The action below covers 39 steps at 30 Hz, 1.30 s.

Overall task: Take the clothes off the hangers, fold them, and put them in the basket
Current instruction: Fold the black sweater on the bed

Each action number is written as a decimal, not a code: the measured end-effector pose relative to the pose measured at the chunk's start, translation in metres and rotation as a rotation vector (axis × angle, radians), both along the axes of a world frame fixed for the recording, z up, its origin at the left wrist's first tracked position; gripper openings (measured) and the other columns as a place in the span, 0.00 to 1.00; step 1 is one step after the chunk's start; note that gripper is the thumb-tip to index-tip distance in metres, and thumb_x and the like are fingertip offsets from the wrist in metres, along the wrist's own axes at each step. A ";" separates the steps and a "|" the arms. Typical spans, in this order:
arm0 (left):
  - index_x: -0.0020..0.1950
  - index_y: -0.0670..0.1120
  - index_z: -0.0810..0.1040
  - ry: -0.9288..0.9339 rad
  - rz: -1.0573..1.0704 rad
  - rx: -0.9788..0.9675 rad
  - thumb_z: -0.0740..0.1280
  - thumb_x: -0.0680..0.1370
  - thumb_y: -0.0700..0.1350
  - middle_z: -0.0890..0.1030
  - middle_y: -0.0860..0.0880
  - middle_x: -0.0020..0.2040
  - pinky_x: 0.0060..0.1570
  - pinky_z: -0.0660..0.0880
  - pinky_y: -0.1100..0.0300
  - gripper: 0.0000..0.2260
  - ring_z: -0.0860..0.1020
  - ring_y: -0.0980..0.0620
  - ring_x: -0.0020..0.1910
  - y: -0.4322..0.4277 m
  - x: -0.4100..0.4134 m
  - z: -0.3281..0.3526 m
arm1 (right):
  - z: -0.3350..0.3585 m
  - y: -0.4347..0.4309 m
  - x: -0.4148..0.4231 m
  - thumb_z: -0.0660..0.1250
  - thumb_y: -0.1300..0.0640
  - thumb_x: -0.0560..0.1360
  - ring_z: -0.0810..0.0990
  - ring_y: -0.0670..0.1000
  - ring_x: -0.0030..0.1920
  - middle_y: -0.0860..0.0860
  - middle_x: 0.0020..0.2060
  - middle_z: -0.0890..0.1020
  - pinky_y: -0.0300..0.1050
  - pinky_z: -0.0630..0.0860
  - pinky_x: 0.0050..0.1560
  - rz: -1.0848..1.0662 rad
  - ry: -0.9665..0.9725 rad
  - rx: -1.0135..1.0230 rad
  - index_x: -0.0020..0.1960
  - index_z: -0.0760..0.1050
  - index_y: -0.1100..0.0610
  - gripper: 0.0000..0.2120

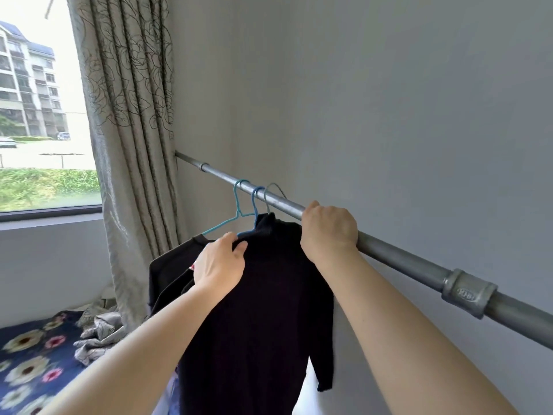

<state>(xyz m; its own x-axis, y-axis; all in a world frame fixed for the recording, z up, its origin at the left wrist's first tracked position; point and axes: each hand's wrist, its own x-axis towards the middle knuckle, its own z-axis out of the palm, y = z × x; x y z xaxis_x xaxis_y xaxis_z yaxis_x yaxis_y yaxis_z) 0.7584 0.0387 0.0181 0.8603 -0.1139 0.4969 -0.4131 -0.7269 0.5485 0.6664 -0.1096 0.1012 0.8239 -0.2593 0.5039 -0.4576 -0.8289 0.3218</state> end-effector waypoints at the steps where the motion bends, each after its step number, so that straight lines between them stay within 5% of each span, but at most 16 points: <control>1: 0.53 0.49 0.77 -0.012 0.008 -0.023 0.59 0.82 0.53 0.79 0.51 0.41 0.36 0.69 0.55 0.11 0.76 0.47 0.41 0.004 -0.001 0.007 | 0.000 0.000 0.001 0.61 0.58 0.79 0.64 0.48 0.26 0.50 0.29 0.66 0.42 0.58 0.24 -0.004 0.001 -0.006 0.55 0.70 0.59 0.06; 9: 0.41 0.49 0.78 0.193 -0.099 -0.329 0.65 0.79 0.53 0.81 0.47 0.35 0.36 0.73 0.55 0.10 0.78 0.49 0.34 0.081 -0.069 -0.021 | -0.003 0.003 -0.004 0.62 0.54 0.78 0.66 0.49 0.28 0.50 0.31 0.70 0.43 0.60 0.26 -0.027 -0.077 0.008 0.54 0.70 0.59 0.09; 13: 0.41 0.42 0.77 0.291 -0.072 -0.420 0.66 0.79 0.51 0.78 0.42 0.32 0.33 0.68 0.56 0.13 0.72 0.50 0.30 0.130 -0.099 -0.046 | -0.017 0.015 -0.011 0.60 0.50 0.77 0.71 0.55 0.44 0.56 0.49 0.77 0.49 0.67 0.47 0.007 -0.166 0.015 0.58 0.71 0.61 0.16; 16: 0.41 0.42 0.79 0.315 -0.039 -0.482 0.67 0.78 0.51 0.80 0.41 0.34 0.35 0.75 0.48 0.13 0.77 0.43 0.31 0.167 -0.115 -0.042 | -0.029 0.052 -0.018 0.63 0.50 0.76 0.70 0.59 0.60 0.56 0.58 0.76 0.55 0.63 0.62 0.230 -0.205 0.299 0.58 0.74 0.58 0.16; 21: 0.40 0.49 0.80 0.262 0.002 -0.541 0.71 0.76 0.51 0.84 0.48 0.37 0.44 0.81 0.46 0.08 0.83 0.46 0.38 0.242 -0.149 -0.022 | -0.048 0.175 -0.052 0.64 0.50 0.78 0.69 0.51 0.66 0.48 0.61 0.77 0.57 0.64 0.68 0.864 -0.151 0.699 0.65 0.75 0.53 0.17; 24: 0.38 0.49 0.79 0.253 0.016 -0.549 0.72 0.76 0.50 0.84 0.47 0.37 0.45 0.81 0.43 0.08 0.83 0.44 0.39 0.296 -0.177 -0.014 | -0.063 0.244 -0.073 0.65 0.49 0.79 0.71 0.51 0.66 0.49 0.63 0.77 0.57 0.66 0.67 0.976 -0.083 0.607 0.68 0.73 0.54 0.20; 28: 0.36 0.50 0.78 0.231 0.041 -0.568 0.72 0.75 0.48 0.83 0.47 0.36 0.46 0.80 0.42 0.09 0.82 0.42 0.39 0.394 -0.225 -0.014 | -0.084 0.331 -0.099 0.67 0.57 0.77 0.77 0.52 0.50 0.48 0.47 0.81 0.56 0.74 0.52 1.084 -0.175 0.416 0.50 0.81 0.57 0.06; 33: 0.36 0.49 0.77 0.223 0.048 -0.561 0.74 0.74 0.44 0.83 0.46 0.36 0.45 0.80 0.42 0.08 0.83 0.42 0.38 0.521 -0.274 -0.022 | -0.092 0.472 -0.151 0.63 0.55 0.79 0.74 0.45 0.50 0.47 0.50 0.77 0.41 0.74 0.52 1.131 -0.340 0.847 0.62 0.75 0.54 0.12; 39: 0.39 0.48 0.79 0.233 0.127 -0.552 0.74 0.71 0.39 0.83 0.50 0.35 0.46 0.81 0.46 0.06 0.82 0.48 0.37 0.657 -0.318 -0.032 | -0.097 0.618 -0.167 0.62 0.48 0.76 0.72 0.55 0.56 0.55 0.57 0.76 0.54 0.74 0.52 1.055 -0.354 0.201 0.59 0.73 0.59 0.18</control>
